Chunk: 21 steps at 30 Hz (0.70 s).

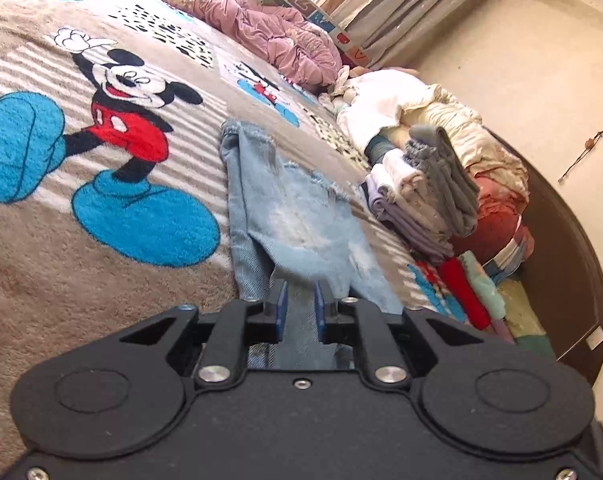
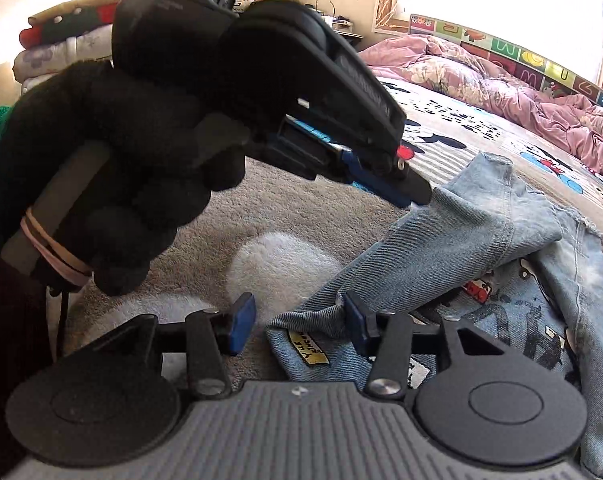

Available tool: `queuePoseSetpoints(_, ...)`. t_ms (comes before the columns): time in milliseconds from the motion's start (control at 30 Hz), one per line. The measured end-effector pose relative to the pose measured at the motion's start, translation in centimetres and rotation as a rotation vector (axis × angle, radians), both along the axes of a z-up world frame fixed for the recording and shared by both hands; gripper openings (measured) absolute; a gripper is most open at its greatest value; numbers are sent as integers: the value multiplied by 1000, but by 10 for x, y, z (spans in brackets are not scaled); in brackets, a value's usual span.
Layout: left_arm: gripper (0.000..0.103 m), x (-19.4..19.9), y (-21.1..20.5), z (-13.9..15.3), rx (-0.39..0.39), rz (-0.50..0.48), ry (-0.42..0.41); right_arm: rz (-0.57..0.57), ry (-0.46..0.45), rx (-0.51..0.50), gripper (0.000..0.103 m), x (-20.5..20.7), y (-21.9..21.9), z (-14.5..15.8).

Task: Fold clothes
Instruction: 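Grasp the folded jacket edge with the left gripper while the right gripper hovers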

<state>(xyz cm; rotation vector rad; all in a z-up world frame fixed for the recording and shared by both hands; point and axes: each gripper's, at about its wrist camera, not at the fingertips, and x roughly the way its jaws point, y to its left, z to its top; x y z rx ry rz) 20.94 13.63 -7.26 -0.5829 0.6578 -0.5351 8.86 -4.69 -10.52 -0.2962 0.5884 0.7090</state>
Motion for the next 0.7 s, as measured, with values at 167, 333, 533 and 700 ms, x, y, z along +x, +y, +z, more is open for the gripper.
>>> queuePoseSetpoints(167,28,52,-7,14,70,-6,-2,-5,-12,31,52,-5,-5,-2)
queuePoseSetpoints(333,28,130,-29,18,209,-5,-2,-3,-32,70,53,-11,-9,-6)
queuePoseSetpoints(533,27,198,-45,16,339,1,31,9,-48,78,56,-17,-10,-7)
queuePoseSetpoints(700,1,199,-53,21,382,-19,-41,18,-51,78,59,-16,-12,-6)
